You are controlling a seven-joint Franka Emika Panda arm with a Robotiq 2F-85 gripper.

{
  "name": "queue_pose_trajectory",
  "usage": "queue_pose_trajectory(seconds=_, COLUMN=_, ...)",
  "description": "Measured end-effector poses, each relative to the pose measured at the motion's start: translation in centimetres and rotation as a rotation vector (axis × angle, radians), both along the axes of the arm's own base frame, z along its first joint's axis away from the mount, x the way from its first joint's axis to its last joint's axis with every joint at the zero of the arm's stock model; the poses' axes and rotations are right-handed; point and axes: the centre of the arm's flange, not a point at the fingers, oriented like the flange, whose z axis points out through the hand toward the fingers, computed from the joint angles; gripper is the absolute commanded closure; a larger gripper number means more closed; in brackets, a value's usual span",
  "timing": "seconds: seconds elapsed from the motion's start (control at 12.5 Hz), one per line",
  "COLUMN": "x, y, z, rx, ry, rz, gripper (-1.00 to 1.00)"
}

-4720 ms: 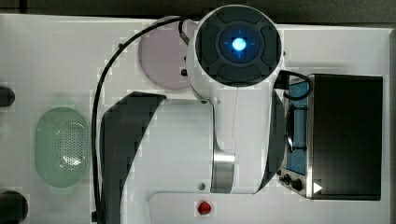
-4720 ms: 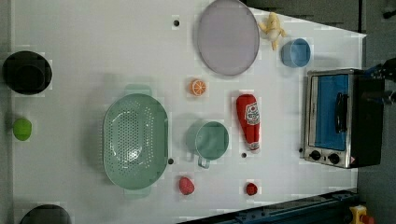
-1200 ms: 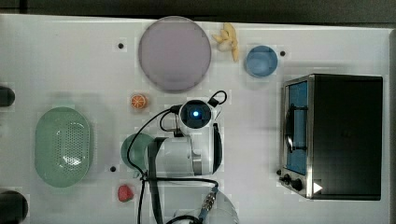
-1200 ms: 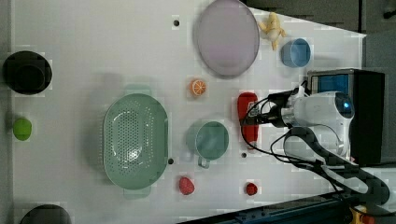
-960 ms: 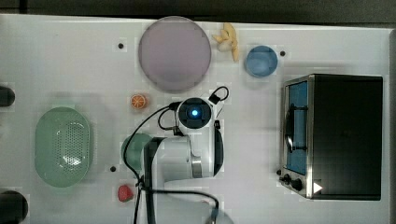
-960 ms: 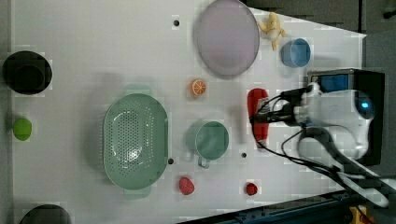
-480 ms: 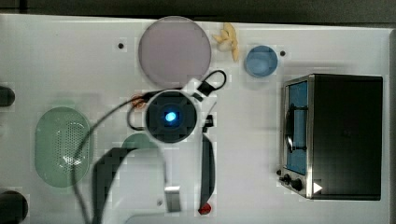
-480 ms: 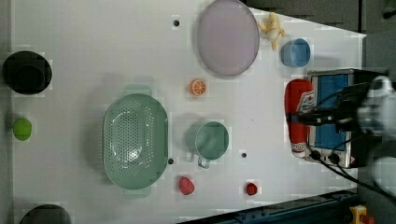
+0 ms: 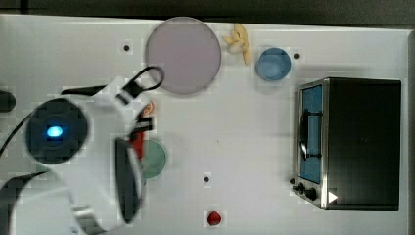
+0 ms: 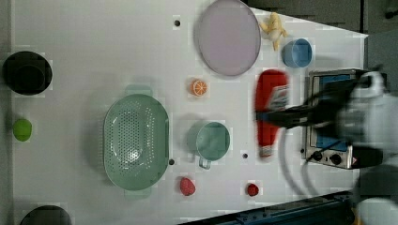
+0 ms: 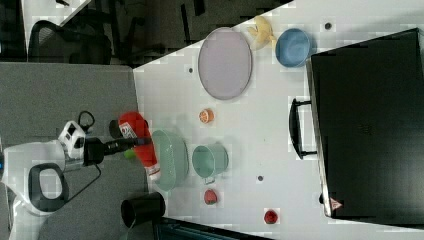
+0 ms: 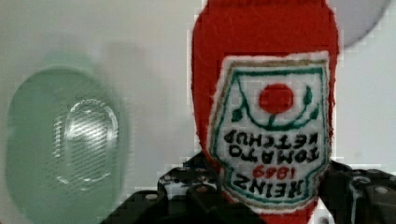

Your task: Pick Ketchup from the table and place it in strainer.

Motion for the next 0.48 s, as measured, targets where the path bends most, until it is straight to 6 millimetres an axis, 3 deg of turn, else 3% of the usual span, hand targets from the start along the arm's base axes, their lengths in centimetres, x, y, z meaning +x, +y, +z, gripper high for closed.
queue_pose_trajectory(seconds=0.32, x=-3.4, y=11.5, z=-8.3, rx=0.077, ry=0.064, rz=-0.049, gripper=-0.26)
queue_pose_trajectory(seconds=0.48, x=-5.5, y=15.7, z=-12.9, rx=0.136, ry=0.092, rz=-0.065, gripper=-0.26)
